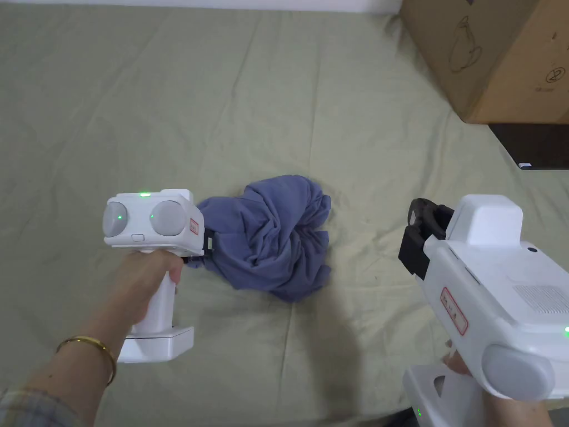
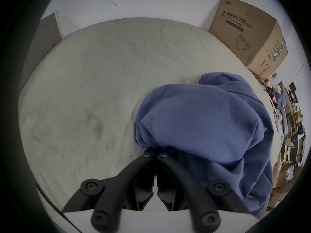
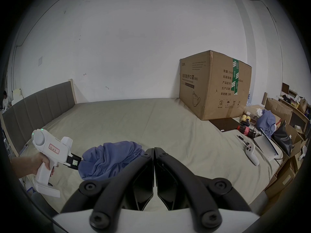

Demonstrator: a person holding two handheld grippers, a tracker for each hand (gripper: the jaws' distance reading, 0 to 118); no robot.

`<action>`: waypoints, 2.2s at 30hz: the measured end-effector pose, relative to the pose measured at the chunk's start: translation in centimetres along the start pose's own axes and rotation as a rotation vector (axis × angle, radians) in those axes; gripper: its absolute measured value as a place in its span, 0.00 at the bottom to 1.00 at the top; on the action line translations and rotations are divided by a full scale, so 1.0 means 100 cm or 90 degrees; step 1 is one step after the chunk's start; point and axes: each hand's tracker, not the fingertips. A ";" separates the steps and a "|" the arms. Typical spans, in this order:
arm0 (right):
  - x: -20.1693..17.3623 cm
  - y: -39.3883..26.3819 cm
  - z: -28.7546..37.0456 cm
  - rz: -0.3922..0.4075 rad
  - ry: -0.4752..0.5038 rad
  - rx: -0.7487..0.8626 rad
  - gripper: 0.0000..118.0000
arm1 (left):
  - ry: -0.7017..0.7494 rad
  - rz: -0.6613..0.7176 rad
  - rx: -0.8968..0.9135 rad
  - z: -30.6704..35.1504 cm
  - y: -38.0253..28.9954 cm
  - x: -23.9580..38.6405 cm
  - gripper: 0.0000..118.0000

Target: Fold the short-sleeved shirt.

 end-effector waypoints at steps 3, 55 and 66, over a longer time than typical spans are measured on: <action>0.006 0.013 -0.015 0.016 0.014 -0.021 0.00 | -0.012 0.029 0.064 0.020 -0.004 -0.009 0.00; 0.133 0.265 0.056 -0.072 0.014 -0.045 0.02 | 0.045 0.135 0.534 0.363 0.029 -0.140 0.00; 0.119 0.367 0.094 -0.029 -0.066 0.056 0.02 | 0.138 0.100 0.622 0.472 0.110 -0.124 0.00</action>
